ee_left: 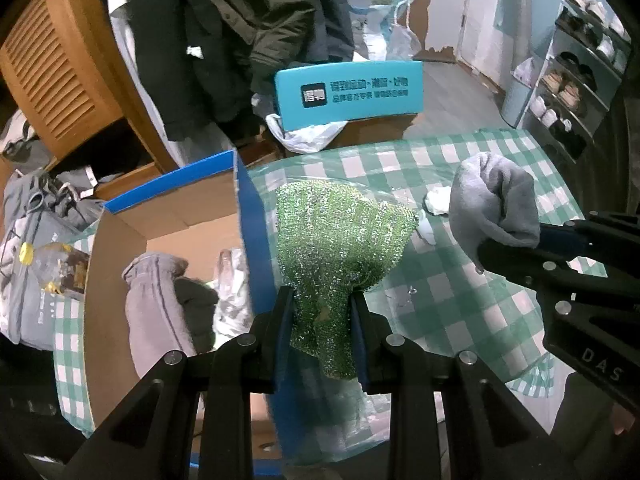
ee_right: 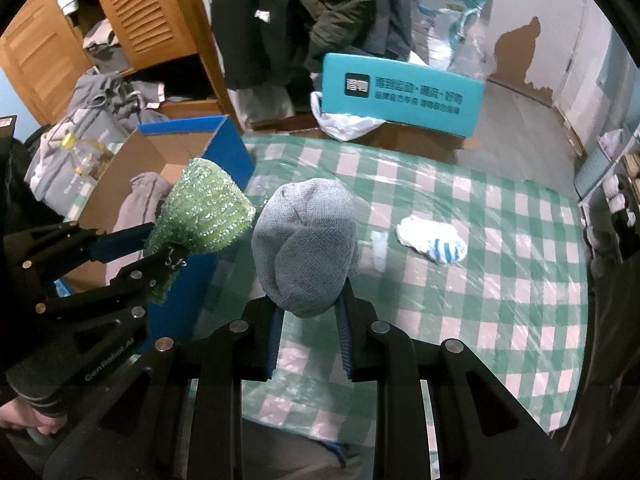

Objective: Organize soft objects
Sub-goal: 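Carry the green scrubber pad with the left tool while the right tool carries the grey sock to the box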

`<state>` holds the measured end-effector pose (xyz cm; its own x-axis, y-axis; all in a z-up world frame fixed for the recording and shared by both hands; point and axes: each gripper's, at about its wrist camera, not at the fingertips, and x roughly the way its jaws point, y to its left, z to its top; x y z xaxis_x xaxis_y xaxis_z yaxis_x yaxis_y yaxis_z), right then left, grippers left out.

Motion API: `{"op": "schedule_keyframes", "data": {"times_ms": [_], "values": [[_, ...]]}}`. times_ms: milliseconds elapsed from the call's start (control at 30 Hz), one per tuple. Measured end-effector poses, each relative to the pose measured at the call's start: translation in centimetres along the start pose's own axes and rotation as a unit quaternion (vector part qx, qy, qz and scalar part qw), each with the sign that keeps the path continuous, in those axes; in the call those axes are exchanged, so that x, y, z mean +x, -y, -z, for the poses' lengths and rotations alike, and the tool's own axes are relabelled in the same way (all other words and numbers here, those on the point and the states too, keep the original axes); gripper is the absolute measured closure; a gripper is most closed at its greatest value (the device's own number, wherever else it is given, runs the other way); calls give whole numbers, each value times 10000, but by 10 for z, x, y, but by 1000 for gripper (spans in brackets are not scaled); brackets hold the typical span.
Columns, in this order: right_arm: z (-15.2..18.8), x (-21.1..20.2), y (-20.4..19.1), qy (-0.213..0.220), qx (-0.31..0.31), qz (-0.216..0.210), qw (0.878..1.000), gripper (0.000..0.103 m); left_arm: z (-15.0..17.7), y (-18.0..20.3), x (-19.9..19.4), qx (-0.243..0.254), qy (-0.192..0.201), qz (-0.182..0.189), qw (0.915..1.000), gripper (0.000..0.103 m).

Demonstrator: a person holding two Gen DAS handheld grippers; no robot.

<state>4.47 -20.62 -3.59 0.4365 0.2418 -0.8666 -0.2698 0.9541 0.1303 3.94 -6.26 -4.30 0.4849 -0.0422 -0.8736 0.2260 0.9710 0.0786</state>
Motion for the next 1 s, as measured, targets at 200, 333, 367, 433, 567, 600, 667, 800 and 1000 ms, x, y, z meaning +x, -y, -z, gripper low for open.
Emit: {"op": "schedule_keyframes", "data": {"times_ms": [200, 333, 367, 433, 567, 600, 667, 800, 1000], "values": [[-8, 2, -18, 5, -141, -84, 9999, 81, 4, -18, -6, -161, 40, -37, 9999, 76], [-14, 5, -32, 7, -264, -131, 9996, 81, 8, -30, -9, -266, 63, -81, 9996, 76], [-15, 6, -35, 10, -284, -141, 9995, 81, 9, -33, -9, -292, 62, -98, 9995, 76], [-17, 7, -42, 5, -341, -166, 9993, 81, 12, -42, -11, -369, 58, -110, 9992, 76], [-22, 12, -56, -8, -465, -223, 9987, 81, 17, -59, -13, -519, 62, -147, 9985, 76], [-23, 13, -60, -13, -496, -239, 9985, 81, 18, -63, -13, -548, 58, -158, 9984, 76], [-26, 16, -67, -23, -542, -260, 9982, 81, 21, -71, -12, -610, 46, -195, 9979, 76], [-30, 21, -82, -60, -668, -321, 9972, 81, 27, -86, -12, -748, 28, -242, 9969, 76], [-34, 29, -107, -135, -871, -419, 9952, 81, 35, -105, -9, -885, -5, -344, 9955, 76]]}}
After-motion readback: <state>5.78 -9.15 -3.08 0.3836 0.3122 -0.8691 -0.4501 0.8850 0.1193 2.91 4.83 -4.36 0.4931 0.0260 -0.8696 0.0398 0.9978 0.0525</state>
